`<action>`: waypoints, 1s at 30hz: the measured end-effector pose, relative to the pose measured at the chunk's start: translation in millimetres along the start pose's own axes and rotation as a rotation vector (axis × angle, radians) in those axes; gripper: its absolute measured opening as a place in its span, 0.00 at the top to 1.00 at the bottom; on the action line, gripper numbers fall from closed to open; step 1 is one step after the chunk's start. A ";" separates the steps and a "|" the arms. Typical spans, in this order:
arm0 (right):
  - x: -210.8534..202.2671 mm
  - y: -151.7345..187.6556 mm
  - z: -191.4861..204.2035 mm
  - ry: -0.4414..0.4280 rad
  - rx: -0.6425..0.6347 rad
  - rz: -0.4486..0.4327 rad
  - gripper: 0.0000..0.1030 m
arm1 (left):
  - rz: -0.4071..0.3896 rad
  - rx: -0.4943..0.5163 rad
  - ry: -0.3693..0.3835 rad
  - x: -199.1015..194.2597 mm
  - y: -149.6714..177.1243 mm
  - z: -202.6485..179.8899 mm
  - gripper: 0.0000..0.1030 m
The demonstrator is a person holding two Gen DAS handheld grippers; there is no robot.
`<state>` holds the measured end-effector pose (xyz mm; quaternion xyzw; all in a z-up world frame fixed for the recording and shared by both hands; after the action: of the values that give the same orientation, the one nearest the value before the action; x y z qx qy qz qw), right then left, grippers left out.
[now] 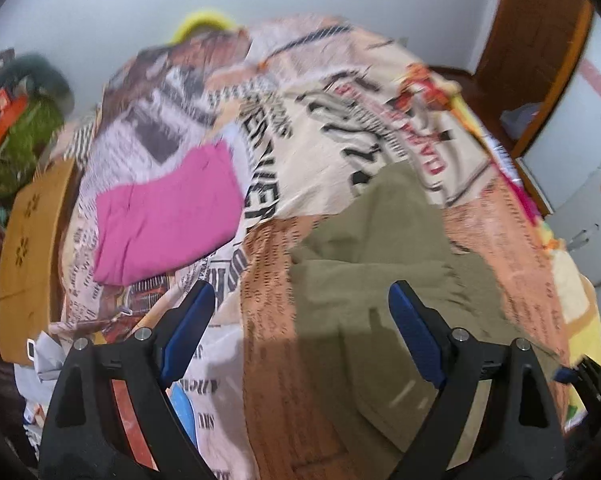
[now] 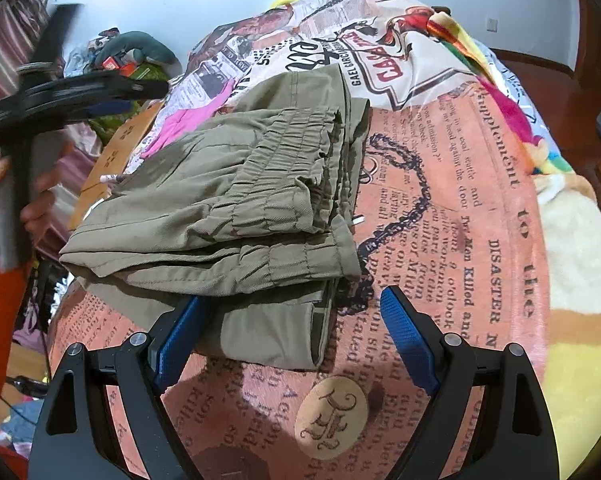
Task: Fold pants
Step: 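Open the left gripper and release the folded waistband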
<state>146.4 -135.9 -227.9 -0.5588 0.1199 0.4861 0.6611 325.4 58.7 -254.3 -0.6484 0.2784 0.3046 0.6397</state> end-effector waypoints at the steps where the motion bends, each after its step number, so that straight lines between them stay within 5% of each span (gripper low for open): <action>1: -0.9 -0.5 -0.6 0.003 0.001 0.000 0.17 | 0.019 -0.005 -0.013 11.6 0.0 2.6 0.14; 9: 0.9 0.7 -10.6 0.028 0.022 0.011 0.17 | 0.214 0.077 -0.058 81.4 35.0 -2.0 0.09; 14: 2.4 -1.2 -13.0 0.028 0.028 0.016 0.17 | 0.178 0.154 -0.062 69.1 50.8 -4.6 0.07; 30: -26.5 -8.4 -29.9 0.104 0.011 -0.037 0.17 | 0.138 0.048 -0.019 -10.2 101.3 17.9 0.06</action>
<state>151.2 -174.2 -214.5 -0.5818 0.1466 0.4434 0.6659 241.9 73.6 -313.5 -0.6093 0.3234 0.3475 0.6351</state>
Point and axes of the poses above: each gripper's, at about its wrist camera, not at the fingertips, and x roughly the way its jaws point, z to its left, y to its underside, the point moved 5 cm from there along x, roughly the way its jaws point, and after that the axes turned 13 degrees about -z, right-handed, at the moved point
